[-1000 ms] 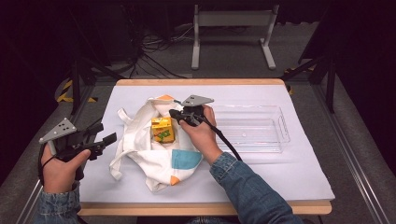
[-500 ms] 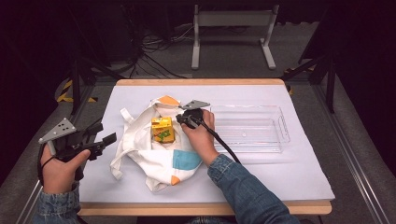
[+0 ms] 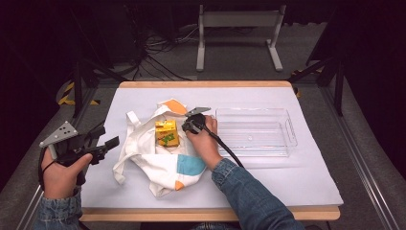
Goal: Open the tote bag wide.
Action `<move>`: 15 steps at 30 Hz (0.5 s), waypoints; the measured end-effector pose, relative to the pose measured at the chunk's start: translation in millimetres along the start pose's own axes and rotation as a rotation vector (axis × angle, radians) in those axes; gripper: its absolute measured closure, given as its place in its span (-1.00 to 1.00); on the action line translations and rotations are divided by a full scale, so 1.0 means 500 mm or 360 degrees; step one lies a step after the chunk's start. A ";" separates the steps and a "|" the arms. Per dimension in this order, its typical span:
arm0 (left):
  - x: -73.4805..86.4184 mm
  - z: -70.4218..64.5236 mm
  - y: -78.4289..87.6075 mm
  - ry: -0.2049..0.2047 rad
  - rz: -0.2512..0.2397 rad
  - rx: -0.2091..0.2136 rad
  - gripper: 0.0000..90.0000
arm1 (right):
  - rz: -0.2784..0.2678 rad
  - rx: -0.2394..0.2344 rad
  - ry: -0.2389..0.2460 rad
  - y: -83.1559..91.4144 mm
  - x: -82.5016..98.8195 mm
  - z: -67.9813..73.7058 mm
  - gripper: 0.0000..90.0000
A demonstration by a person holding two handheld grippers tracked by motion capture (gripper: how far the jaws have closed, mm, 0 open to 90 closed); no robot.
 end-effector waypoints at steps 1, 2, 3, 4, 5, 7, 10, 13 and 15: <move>0.000 0.000 0.000 0.0000 -0.0001 0.0000 -0.35 | -0.0005 -0.0004 -0.0001 0.003 -0.002 0.000 0.87; 0.000 0.001 0.000 0.0001 -0.0001 0.0000 -0.35 | -0.0020 -0.0015 -0.0013 0.008 -0.005 -0.001 0.85; 0.000 0.001 0.000 0.0001 -0.0001 0.0000 -0.35 | -0.0040 -0.0022 -0.0025 0.013 -0.008 -0.001 0.84; -0.001 0.002 -0.001 0.0003 0.0001 0.0000 -0.35 | -0.0058 -0.0028 -0.0033 0.017 -0.010 -0.001 0.83; -0.001 0.002 -0.001 0.0003 0.0001 0.0000 -0.36 | -0.0058 -0.0028 -0.0033 0.017 -0.010 -0.001 0.83; -0.001 0.002 -0.002 0.0002 0.0001 0.0001 -0.36 | -0.0124 -0.0046 -0.0052 0.035 -0.022 0.002 0.72; -0.001 0.002 -0.003 0.0002 0.0001 0.0005 -0.36 | -0.0186 -0.0071 -0.0069 0.057 -0.034 0.005 0.68; -0.001 0.002 -0.002 0.0004 -0.0001 0.0003 -0.37 | -0.0243 -0.0093 -0.0078 0.077 -0.045 0.003 0.60; -0.002 0.003 -0.002 0.0005 -0.0007 -0.0002 -0.37 | -0.0277 -0.0120 -0.0081 0.091 -0.052 0.001 0.55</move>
Point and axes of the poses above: each handheld gripper's, and its own axes: y roughly backward along the jaws, x roughly out of its underside, z roughly to its left, the point moved 2 cm from there along -y, roughly forward along the jaws, and after that the axes turned 1 degree about x, right-handed, at the moved point
